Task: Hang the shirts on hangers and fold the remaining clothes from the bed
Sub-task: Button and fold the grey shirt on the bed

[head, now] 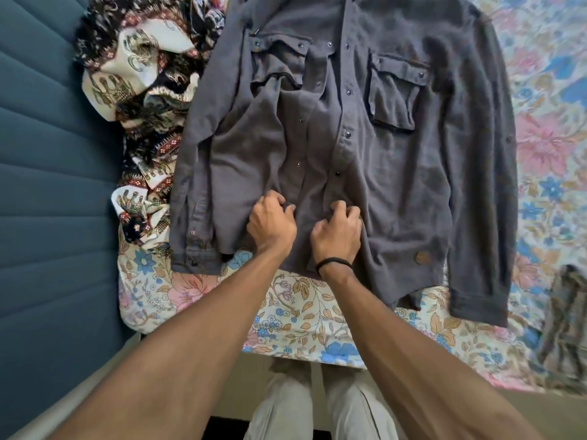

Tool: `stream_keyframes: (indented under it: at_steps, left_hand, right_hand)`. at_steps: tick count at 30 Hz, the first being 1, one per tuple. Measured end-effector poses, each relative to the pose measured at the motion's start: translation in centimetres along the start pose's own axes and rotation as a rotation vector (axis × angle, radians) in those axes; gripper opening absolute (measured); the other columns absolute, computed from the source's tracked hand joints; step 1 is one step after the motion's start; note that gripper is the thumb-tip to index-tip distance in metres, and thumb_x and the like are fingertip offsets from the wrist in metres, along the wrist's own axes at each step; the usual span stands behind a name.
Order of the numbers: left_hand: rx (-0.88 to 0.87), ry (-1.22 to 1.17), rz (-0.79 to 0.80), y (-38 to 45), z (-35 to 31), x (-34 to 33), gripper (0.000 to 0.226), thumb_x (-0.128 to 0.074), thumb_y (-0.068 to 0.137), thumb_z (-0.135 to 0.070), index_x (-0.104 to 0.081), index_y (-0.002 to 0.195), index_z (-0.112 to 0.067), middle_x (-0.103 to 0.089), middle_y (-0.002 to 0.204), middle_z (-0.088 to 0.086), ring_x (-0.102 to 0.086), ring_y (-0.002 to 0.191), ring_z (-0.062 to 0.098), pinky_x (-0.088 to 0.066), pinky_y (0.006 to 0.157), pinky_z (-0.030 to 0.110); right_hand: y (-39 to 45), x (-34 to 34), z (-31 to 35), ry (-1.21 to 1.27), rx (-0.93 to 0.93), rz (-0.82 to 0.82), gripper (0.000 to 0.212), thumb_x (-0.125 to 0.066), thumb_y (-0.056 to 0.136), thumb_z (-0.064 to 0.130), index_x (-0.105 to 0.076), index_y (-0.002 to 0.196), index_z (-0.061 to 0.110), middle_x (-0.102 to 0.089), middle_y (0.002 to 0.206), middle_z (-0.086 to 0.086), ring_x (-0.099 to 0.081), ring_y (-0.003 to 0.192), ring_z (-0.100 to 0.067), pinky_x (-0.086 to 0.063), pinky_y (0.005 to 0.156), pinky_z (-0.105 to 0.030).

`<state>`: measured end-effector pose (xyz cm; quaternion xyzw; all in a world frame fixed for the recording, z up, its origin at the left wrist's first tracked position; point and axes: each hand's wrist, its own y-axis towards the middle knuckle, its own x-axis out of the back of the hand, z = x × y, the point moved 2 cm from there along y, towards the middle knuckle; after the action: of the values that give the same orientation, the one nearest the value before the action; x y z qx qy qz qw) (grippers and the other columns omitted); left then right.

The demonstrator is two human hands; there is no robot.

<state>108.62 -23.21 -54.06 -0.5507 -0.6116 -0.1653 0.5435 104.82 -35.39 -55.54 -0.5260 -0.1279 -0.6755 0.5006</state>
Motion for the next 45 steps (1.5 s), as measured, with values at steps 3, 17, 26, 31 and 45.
stream_keyframes:
  at_steps: [3,17,26,31,45]
  left_hand:
    - [0.107,0.003,0.026,0.2,-0.4,0.2,0.016,-0.077,0.088,-0.037,-0.069,0.096,-0.027,-0.073,0.105,0.004,-0.067,0.106,0.032,-0.054,0.085,0.041]
    - [0.192,-0.302,0.192,-4.0,-0.2,2.6,0.024,-0.09,0.075,-0.035,-0.081,0.091,-0.02,-0.07,0.075,-0.011,-0.068,0.082,0.011,-0.052,0.082,0.024]
    - [0.152,-0.492,0.337,-5.9,-0.8,2.2,0.017,-0.083,0.083,-0.036,-0.079,0.095,-0.024,-0.078,0.089,-0.007,-0.073,0.09,0.012,-0.06,0.09,0.039]
    - [0.237,-0.611,0.368,-6.1,-0.6,2.4,0.017,-0.082,0.083,-0.032,-0.08,0.097,-0.022,-0.079,0.09,-0.005,-0.075,0.091,0.014,-0.061,0.092,0.042]
    - [0.312,-0.676,0.309,-6.6,-0.8,2.9,0.022,-0.084,0.072,-0.039,-0.084,0.088,-0.024,-0.078,0.076,-0.006,-0.076,0.079,0.012,-0.064,0.081,0.036]
  right_hand:
    - [0.1,0.8,-0.7,0.03,-0.006,0.018,0.028,-0.058,0.085,0.01,-0.061,0.112,0.008,-0.056,0.112,-0.018,-0.059,0.099,-0.041,-0.05,0.081,-0.048]
    - [-0.7,5.4,-1.0,0.217,-0.118,-0.011,0.016,-0.055,0.084,0.013,-0.06,0.1,0.016,-0.071,0.085,-0.012,-0.064,0.083,-0.038,-0.051,0.071,-0.042]
    - [-6.4,6.5,-1.7,0.734,-0.169,-0.006,0.007,-0.073,0.094,0.016,-0.075,0.093,0.022,-0.075,0.084,0.009,-0.07,0.078,-0.004,-0.058,0.075,-0.024]
    - [-6.8,5.1,-1.0,0.803,-0.2,0.025,0.012,-0.071,0.096,0.018,-0.078,0.106,0.02,-0.076,0.1,0.003,-0.073,0.094,-0.01,-0.061,0.084,-0.031]
    - [-6.6,3.6,-0.6,0.927,-0.28,0.051,0.017,-0.074,0.093,0.017,-0.08,0.108,0.02,-0.079,0.102,0.003,-0.075,0.099,-0.013,-0.062,0.091,-0.043]
